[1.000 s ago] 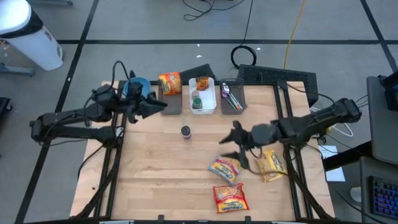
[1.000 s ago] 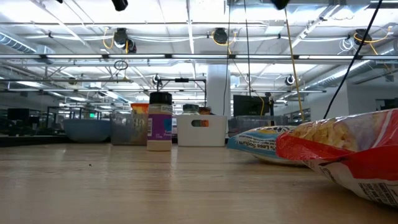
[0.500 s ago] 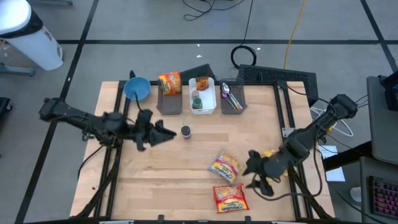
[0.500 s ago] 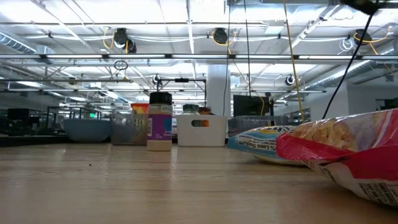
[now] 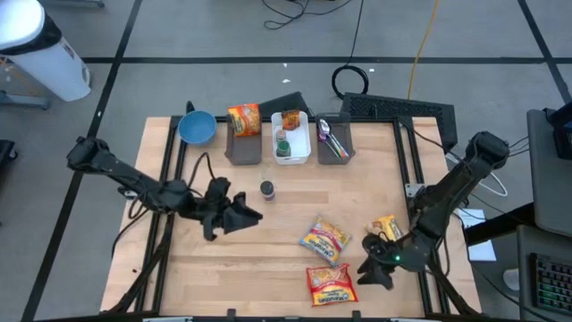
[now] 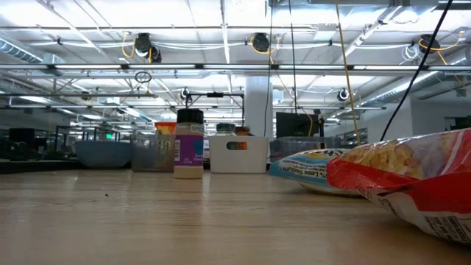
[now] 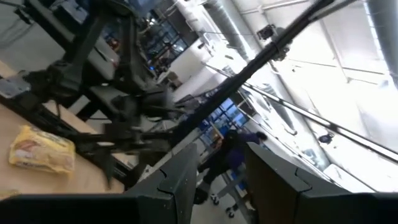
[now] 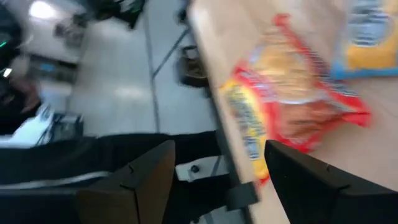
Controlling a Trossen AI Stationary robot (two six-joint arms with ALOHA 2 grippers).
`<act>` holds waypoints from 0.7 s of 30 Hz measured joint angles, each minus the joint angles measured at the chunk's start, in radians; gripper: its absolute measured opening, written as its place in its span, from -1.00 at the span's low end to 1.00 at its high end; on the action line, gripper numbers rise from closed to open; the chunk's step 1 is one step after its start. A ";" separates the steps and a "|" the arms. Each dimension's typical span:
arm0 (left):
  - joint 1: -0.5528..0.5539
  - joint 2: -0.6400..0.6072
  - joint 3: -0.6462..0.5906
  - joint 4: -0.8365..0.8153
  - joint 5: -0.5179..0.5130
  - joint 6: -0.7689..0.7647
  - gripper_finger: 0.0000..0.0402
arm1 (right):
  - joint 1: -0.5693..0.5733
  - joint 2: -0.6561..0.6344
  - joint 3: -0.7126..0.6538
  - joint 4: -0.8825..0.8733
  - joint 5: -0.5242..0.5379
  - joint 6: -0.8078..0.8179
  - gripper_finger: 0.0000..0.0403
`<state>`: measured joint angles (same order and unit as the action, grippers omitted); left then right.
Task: Pick & Place Food Item
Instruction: Put the red noodle pack into the left black bin
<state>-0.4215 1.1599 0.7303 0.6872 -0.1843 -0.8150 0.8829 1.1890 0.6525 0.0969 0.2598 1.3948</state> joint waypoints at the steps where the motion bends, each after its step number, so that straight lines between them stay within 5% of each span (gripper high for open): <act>1: -0.005 -0.001 0.000 0.000 0.002 0.001 -0.28 | 0.001 0.006 -0.010 -0.007 0.006 0.029 0.20; 13: -0.064 -0.011 0.001 -0.021 0.084 0.035 -0.28 | -0.059 0.228 -0.023 0.093 0.024 0.194 0.04; 21: -0.063 -0.010 0.001 -0.042 0.168 0.025 -0.28 | -0.060 0.338 -0.023 0.138 -0.057 0.281 0.03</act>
<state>-0.4847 1.1496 0.7311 0.6456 -0.0167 -0.7901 0.8227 1.5269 0.6292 0.2353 0.2026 1.6762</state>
